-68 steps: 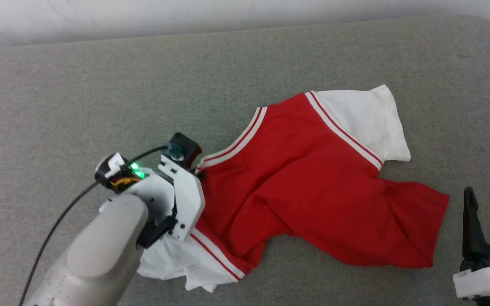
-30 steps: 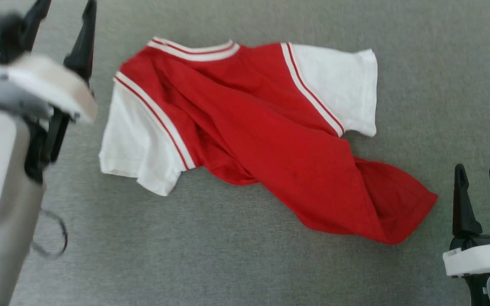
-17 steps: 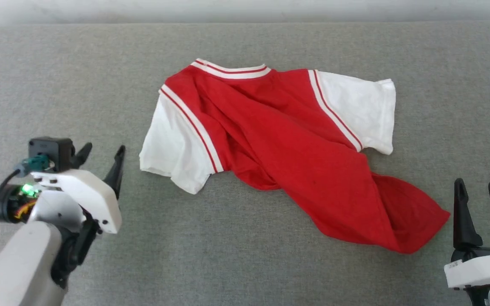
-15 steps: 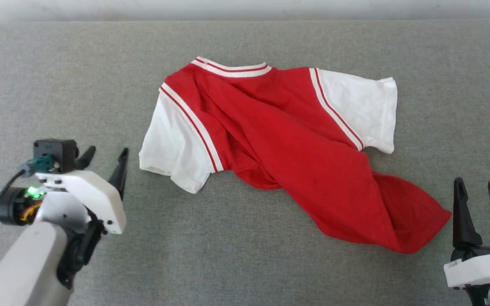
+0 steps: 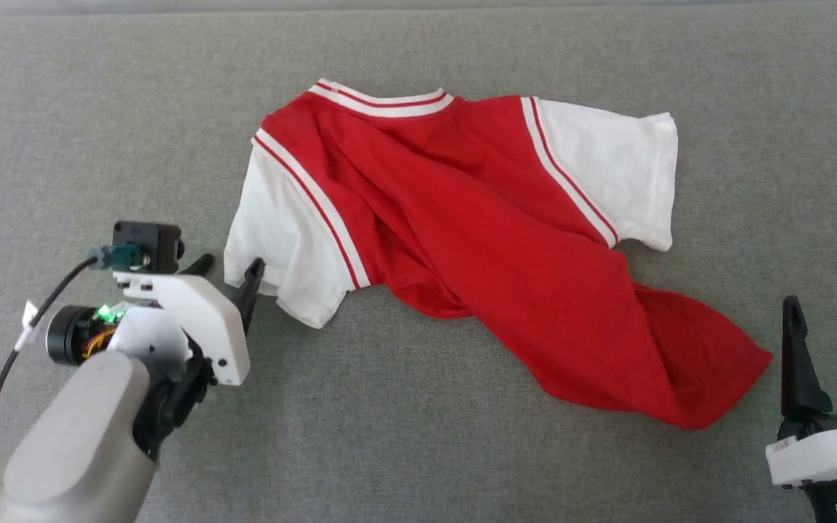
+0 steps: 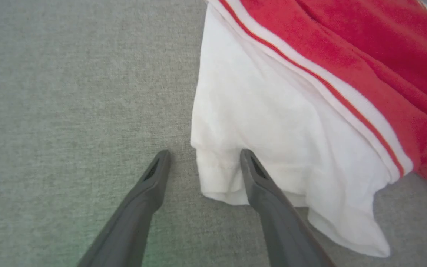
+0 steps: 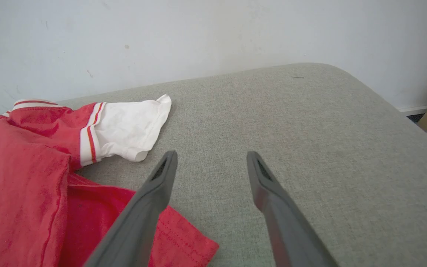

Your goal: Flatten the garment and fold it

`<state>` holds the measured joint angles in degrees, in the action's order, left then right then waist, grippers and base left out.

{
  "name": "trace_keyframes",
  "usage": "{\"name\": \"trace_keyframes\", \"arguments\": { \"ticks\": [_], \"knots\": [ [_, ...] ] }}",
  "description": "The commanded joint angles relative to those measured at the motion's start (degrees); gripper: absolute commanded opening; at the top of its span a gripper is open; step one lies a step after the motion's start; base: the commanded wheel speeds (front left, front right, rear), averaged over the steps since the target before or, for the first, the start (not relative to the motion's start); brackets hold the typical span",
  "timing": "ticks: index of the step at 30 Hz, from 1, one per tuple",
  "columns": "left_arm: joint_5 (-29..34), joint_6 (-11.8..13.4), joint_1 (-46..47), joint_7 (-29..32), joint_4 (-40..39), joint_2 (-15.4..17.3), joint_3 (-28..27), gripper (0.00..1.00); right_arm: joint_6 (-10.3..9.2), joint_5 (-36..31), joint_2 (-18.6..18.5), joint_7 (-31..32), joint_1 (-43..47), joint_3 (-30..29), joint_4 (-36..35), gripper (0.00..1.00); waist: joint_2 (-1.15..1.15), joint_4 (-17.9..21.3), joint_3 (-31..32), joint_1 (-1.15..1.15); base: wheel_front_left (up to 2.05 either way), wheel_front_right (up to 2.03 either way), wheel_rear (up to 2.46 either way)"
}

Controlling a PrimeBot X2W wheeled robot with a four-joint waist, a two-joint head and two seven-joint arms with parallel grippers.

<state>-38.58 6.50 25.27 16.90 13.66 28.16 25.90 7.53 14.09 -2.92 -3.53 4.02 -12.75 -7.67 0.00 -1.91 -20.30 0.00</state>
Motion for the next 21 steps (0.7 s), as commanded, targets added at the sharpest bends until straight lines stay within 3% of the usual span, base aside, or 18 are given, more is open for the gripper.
{"name": "trace_keyframes", "arguments": {
  "ticks": [1, 2, 3, 4, 5, 9, 12, 21],
  "knots": [
    [-0.52, -0.76, -0.01, 1.32, 1.19, -0.70, 0.96, 1.00, -0.04, -0.11, 0.04, 0.05, -0.56, -0.03, -0.36, 1.00, 0.00, 0.08, -0.36, 0.00, 0.00, 0.00, 0.00],
    [-0.73, -1.05, 0.21, 2.51, 2.03, -0.78, 1.49, 1.00, -0.04, -0.08, 0.04, 0.07, -0.67, 0.06, -0.39, 1.00, 0.00, 0.13, -0.59, 0.00, 0.00, 0.00, 0.00],
    [-0.91, -1.28, 0.38, 3.97, 2.89, -0.86, 2.12, 0.76, -0.04, -0.06, 0.04, 0.08, -0.79, 0.17, -0.37, 1.00, 0.00, 0.18, -0.78, 0.00, 0.00, 0.00, 0.00],
    [-1.20, -1.64, 0.47, 5.42, 3.65, -0.92, 2.73, 0.28, -0.04, -0.03, 0.04, 0.07, -0.92, 0.26, -0.34, 1.00, 0.00, 0.23, -0.95, 0.00, 0.00, 0.00, 0.00],
    [-1.64, -2.17, 0.56, 6.60, 4.20, -1.02, 3.20, 0.00, -0.04, -0.03, 0.04, 0.07, -1.05, 0.33, -0.32, 1.00, 0.00, 0.27, -1.14, 0.00, 0.00, 0.00, 0.00],
    [-2.43, -3.53, 1.17, 8.61, 4.58, -0.88, 3.99, 0.00, -0.04, -0.13, 0.04, 0.03, -1.43, 0.30, -0.05, 1.00, 0.00, 0.23, -1.22, 0.00, 0.00, 0.00, 0.00],
    [-2.09, -2.89, 1.22, 5.98, 3.49, -0.78, 2.96, 0.00, -0.04, -0.16, 0.04, -0.07, -1.52, 0.10, 0.48, 1.00, 0.00, 0.03, -0.46, 0.00, 0.00, 0.00, 0.00],
    [-4.30, 4.39, -6.81, -7.05, -8.24, -3.20, -4.86, 0.00, -0.04, 0.14, 0.04, -0.41, -1.00, 0.23, 1.81, 1.00, 0.00, -0.84, 3.58, 0.00, 0.00, 0.00, 0.00]
  ]
}}
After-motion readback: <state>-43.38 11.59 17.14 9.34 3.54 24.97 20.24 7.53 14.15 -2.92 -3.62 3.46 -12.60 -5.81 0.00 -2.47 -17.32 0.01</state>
